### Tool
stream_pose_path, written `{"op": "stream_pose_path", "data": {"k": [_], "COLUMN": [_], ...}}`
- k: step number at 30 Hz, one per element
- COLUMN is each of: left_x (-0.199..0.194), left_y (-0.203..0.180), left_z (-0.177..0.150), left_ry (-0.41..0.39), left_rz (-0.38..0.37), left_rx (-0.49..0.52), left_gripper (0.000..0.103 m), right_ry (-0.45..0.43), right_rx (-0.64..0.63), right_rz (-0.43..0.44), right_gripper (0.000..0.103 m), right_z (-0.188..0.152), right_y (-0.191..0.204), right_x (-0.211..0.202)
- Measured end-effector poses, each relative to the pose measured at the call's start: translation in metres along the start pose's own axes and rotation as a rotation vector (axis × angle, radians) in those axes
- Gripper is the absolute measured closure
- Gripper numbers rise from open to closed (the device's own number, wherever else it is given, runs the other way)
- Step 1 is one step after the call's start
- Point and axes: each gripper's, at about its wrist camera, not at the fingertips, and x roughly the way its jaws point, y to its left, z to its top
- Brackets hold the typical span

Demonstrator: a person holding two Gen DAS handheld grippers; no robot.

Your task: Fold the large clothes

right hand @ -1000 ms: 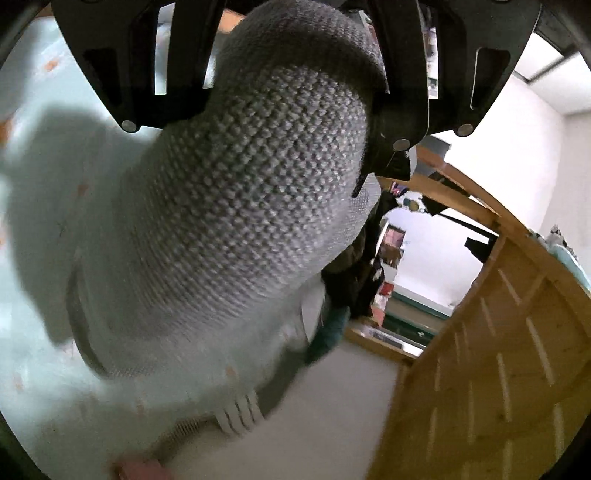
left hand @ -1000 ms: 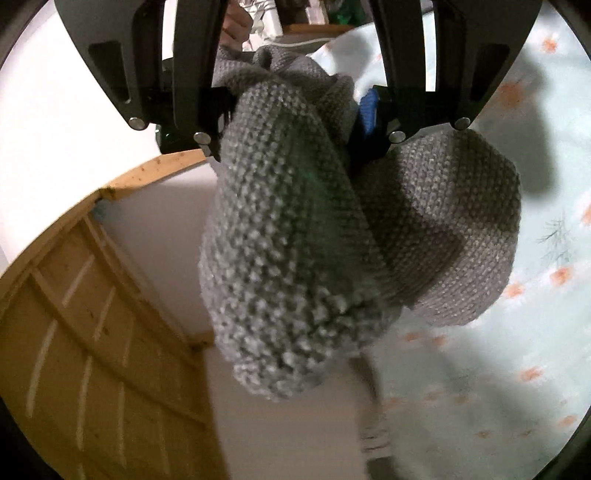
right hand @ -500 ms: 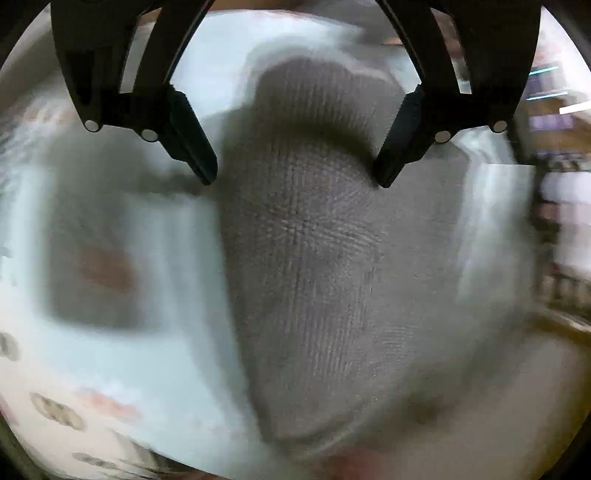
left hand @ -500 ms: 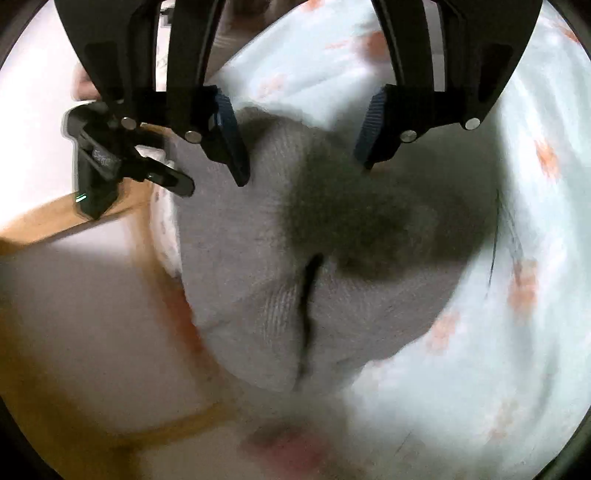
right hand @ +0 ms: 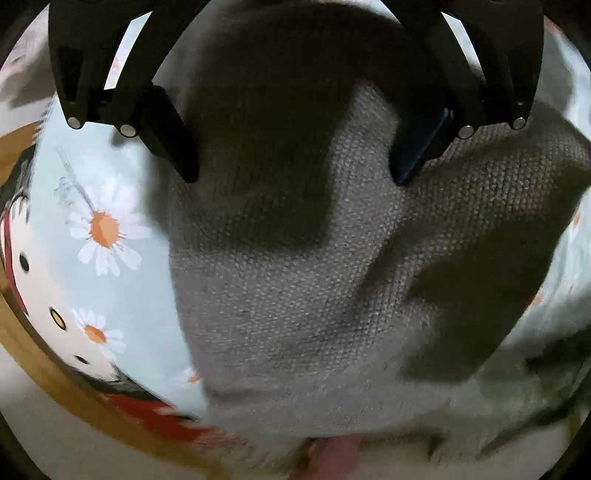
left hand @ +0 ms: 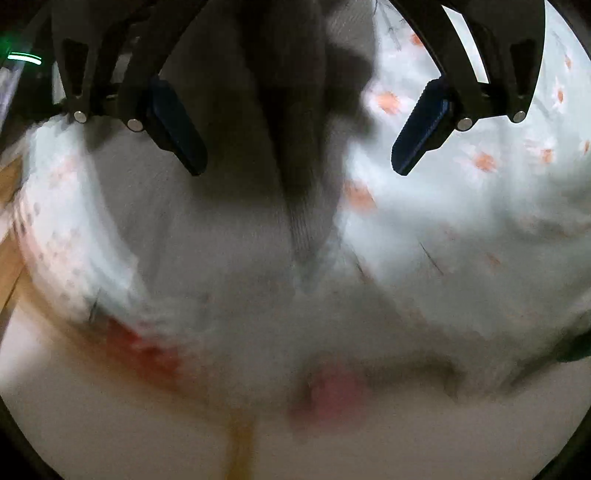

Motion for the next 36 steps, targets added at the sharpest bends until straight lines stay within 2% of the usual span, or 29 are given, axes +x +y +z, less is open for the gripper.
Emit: {"op": "stream_pose_path", "data": {"k": [1,2,3,4,6,8,9,11,12,13,14,16,18,20,23,25,27,29,33,36], "left_x": [0.016,0.018,0.016,0.005,-0.059,-0.117,-0.146,-0.2,-0.223,-0.24,-0.257,-0.286,-0.312,-0.339,-0.364,-0.374,-0.382,-0.38,-0.383,-0.382], "left_y": [0.009,0.027,0.048,0.06,0.073,0.071,0.065,0.063,0.062,0.057,0.054,0.047,0.046,0.05,0.047,0.045,0.046,0.041,0.034,0.029], "left_z": [0.0,-0.004,-0.007,-0.014,-0.038,-0.068,-0.073,-0.097,-0.107,-0.112,-0.124,-0.142,-0.159,-0.181,-0.205,-0.219,-0.23,-0.24,-0.254,-0.259], "left_ry": [0.005,-0.02,0.0,-0.003,-0.177,-0.297,-0.342,-0.431,-0.453,-0.458,-0.457,-0.379,-0.295,-0.243,-0.19,-0.185,-0.194,-0.204,-0.194,-0.194], "left_rz": [-0.065,-0.178,-0.278,-0.302,-0.268,-0.204,-0.135,0.078,0.245,0.347,0.381,0.311,0.224,0.198,0.156,0.137,0.155,0.165,0.11,0.107], "left_rx": [-0.013,-0.097,-0.213,-0.268,-0.234,-0.144,-0.095,-0.011,-0.004,-0.007,0.0,0.054,0.081,0.089,0.087,0.1,0.124,0.135,0.139,0.162], "left_gripper": [0.004,0.004,0.005,0.005,0.005,0.005,0.005,0.005,0.005,0.005,0.005,0.005,0.005,0.005,0.005,0.005,0.005,0.005,0.005,0.005], "right_ry": [-0.014,-0.038,-0.063,-0.075,-0.115,-0.146,-0.185,-0.254,-0.256,-0.232,-0.226,-0.216,-0.183,-0.178,-0.205,-0.232,-0.255,-0.251,-0.231,-0.218], "right_rx": [0.022,0.038,0.054,0.079,0.138,0.187,0.205,0.249,0.275,0.31,0.326,0.332,0.297,0.229,0.221,0.203,0.167,0.167,0.153,0.156], "right_rz": [0.001,-0.005,-0.005,0.006,0.072,0.067,0.045,0.055,0.056,0.051,0.059,0.04,-0.019,-0.038,-0.075,-0.12,-0.146,-0.118,-0.073,-0.057], "right_gripper": [0.002,0.002,0.003,0.003,0.003,0.003,0.003,0.003,0.003,0.003,0.003,0.003,0.003,0.003,0.003,0.003,0.003,0.003,0.003,0.003], "right_z": [-0.001,-0.002,-0.005,-0.013,-0.029,-0.045,-0.055,-0.082,-0.086,-0.096,-0.104,-0.118,-0.133,-0.149,-0.17,-0.186,-0.2,-0.21,-0.227,-0.234], "right_y": [-0.002,-0.003,-0.005,-0.012,-0.014,-0.009,-0.005,0.011,0.007,0.012,0.015,0.026,0.04,0.053,0.056,0.062,0.068,0.069,0.074,0.073], "right_x": [-0.002,-0.009,-0.018,-0.027,-0.062,-0.102,-0.125,-0.167,-0.181,-0.202,-0.218,-0.245,-0.268,-0.294,-0.326,-0.351,-0.372,-0.382,-0.393,-0.394]}}
